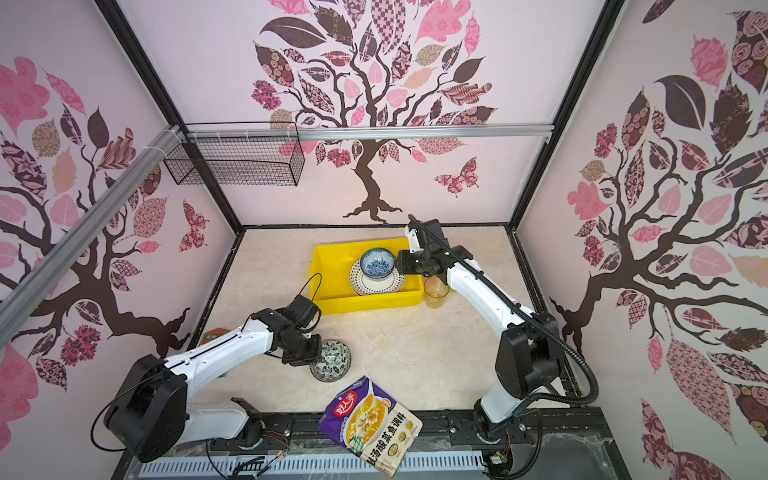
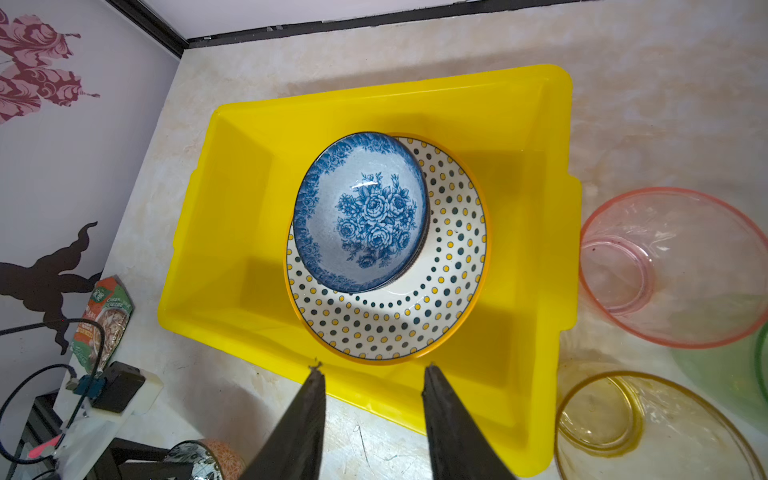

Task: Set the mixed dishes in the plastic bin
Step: 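Lower the left gripper onto the leaf-patterned bowl rim and close it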

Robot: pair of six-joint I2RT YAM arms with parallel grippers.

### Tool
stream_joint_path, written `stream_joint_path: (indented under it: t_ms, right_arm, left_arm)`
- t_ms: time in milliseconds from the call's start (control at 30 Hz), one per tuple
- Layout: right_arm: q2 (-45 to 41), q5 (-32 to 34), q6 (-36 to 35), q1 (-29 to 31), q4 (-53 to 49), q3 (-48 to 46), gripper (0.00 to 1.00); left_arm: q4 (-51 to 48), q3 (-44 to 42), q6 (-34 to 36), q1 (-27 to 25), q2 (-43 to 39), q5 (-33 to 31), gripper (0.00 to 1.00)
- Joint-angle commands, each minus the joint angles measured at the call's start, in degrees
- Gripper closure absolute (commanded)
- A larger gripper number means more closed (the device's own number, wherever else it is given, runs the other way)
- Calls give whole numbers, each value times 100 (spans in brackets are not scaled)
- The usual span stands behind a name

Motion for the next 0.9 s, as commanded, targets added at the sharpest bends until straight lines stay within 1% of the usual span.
stream_joint_path:
  t_ms: [0, 167, 233, 367, 667, 867]
  right_arm:
    - [-159, -57, -71, -11, -15, 8, 58]
    - [-185, -63, -61, -14, -13, -31, 58]
    - [-215, -43, -53, -7, 0, -51, 58]
    - [-262, -27, -23, -6, 28, -104, 58]
    - [-326, -10, 34, -11, 62, -144, 58]
    - [-402, 135, 45, -13, 91, -177, 58]
  left_arm:
    - [50, -153, 18, -26, -29, -70, 75]
    - [46, -159, 14, -35, -20, -135, 78]
    - [41, -157, 12, -39, -38, -167, 81]
    - [31, -150, 26, -61, -25, -184, 85]
    - [-101, -62, 82, -88, -72, -284, 100]
    - [-250, 130, 212, -88, -141, -420, 100]
